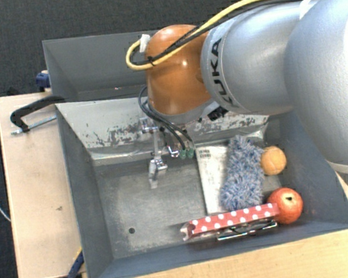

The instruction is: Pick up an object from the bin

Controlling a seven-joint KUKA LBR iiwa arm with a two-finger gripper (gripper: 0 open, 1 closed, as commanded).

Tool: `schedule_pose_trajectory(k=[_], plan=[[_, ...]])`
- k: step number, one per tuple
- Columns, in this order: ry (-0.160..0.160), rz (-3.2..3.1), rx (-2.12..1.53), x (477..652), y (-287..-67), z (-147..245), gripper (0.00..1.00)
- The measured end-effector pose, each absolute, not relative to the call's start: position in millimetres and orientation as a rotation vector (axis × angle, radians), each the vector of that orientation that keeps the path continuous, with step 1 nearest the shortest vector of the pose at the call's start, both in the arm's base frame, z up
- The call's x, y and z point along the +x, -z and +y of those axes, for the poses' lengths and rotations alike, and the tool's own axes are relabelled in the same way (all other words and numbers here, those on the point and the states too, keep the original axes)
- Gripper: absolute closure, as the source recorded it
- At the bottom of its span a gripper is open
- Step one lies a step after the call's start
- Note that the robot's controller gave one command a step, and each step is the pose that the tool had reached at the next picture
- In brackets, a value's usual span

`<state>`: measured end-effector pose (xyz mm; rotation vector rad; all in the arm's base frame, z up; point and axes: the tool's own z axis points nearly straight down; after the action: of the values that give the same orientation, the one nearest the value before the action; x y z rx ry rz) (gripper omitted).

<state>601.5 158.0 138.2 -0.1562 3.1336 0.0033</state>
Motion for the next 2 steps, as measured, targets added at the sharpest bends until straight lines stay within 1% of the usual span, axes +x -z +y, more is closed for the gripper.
schedule_pose_trajectory(k=[1, 2], plan=[[-0.003, 3.138, -0.068, 599.3, -152.3, 126.2, 0.0], [-0.005, 3.135, -0.179, 596.5, -158.7, 91.6, 0.0]])
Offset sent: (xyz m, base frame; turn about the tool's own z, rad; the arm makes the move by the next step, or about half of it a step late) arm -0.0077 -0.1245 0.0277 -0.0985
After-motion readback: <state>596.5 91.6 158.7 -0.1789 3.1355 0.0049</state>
